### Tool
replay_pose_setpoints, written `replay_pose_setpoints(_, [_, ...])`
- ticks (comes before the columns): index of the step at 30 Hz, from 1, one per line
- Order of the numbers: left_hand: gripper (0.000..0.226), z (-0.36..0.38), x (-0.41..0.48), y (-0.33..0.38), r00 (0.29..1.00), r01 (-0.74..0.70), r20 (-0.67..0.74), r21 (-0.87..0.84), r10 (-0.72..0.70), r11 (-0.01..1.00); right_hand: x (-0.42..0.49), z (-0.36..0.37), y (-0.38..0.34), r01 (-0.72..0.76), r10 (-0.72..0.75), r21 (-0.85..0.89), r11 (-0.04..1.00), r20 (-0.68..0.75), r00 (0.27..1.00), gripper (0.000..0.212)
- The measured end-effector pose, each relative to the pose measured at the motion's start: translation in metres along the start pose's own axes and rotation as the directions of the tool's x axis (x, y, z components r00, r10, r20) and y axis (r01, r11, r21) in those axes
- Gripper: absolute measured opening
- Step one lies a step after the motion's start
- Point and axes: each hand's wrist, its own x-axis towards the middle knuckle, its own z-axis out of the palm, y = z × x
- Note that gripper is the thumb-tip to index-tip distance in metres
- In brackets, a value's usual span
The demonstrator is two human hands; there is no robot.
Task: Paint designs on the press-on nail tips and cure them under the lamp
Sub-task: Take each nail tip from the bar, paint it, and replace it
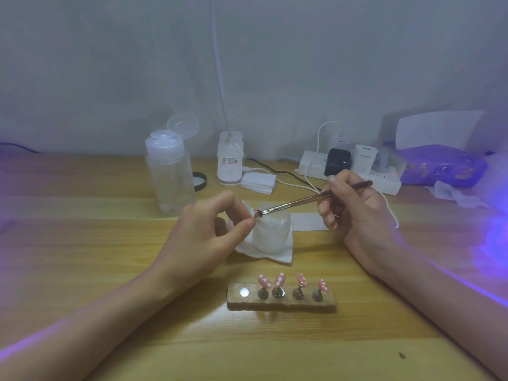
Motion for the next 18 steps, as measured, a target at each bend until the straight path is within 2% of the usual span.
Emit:
replay_pose_setpoints(4, [0.022, -0.0002, -0.0006, -0.0007, 1.0, -0.01, 0.001, 0.01, 0.01, 1.0, 0.0005, -0.0011, 0.0011, -0.005, 0.005, -0.004, 1.0, -0.064, 0.998, 0.025])
replay_pose_setpoints(8, [0.021, 0.0, -0.0005, -0.0005, 1.0, -0.015, -0.001, 0.008, 0.015, 1.0, -0.0002, -0.0002, 0.0004, 0.002, -0.002, 0.002, 1.0, -0.001, 1.0, 0.022])
replay_pose_setpoints(12, [0.023, -0.0001, -0.0008, -0.0004, 1.0, -0.018, -0.004, 0.014, 0.018, 1.0, -0.0002, -0.001, 0.0006, 0.009, -0.009, -0.005, 1.0, -0.056, 0.998, 0.024])
replay_pose_setpoints(16, [0.021, -0.0002, -0.0009, -0.0006, 1.0, -0.017, -0.005, 0.007, 0.017, 1.0, -0.0015, 0.0002, -0.0003, 0.018, -0.019, -0.019, 1.0, -0.012, 1.0, 0.024])
replay_pose_setpoints(18, [0.02, -0.0004, -0.0012, -0.0004, 1.0, -0.013, -0.001, 0.0, 0.013, 1.0, -0.0013, 0.0004, 0.001, -0.003, 0.002, -0.029, 1.0, -0.041, 0.999, 0.024])
